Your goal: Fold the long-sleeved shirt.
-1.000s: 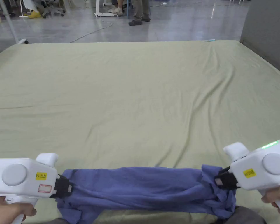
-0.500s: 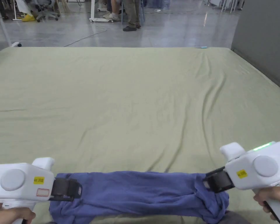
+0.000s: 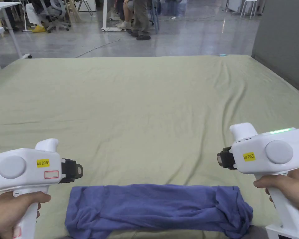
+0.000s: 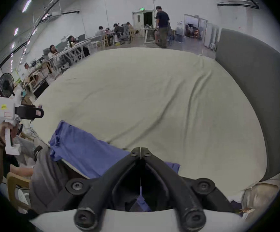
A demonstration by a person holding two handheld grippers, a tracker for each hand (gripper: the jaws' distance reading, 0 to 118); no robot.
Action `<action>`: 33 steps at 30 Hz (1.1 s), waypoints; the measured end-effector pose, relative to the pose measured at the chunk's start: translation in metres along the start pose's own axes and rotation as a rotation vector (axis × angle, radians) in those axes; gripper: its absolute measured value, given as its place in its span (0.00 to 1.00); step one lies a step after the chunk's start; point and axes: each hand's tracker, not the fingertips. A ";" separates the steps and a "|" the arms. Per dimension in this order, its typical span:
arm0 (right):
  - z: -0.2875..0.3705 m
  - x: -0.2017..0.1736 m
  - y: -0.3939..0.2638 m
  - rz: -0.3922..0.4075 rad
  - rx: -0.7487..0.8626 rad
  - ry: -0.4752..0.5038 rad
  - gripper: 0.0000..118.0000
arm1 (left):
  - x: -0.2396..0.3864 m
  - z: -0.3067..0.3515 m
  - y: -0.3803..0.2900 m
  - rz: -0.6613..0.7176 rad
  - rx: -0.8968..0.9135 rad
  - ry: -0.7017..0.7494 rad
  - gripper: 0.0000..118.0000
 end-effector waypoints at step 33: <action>0.013 -0.005 -0.010 -0.014 -0.011 0.037 0.00 | -0.051 -0.147 -0.053 0.291 -0.378 -0.370 0.03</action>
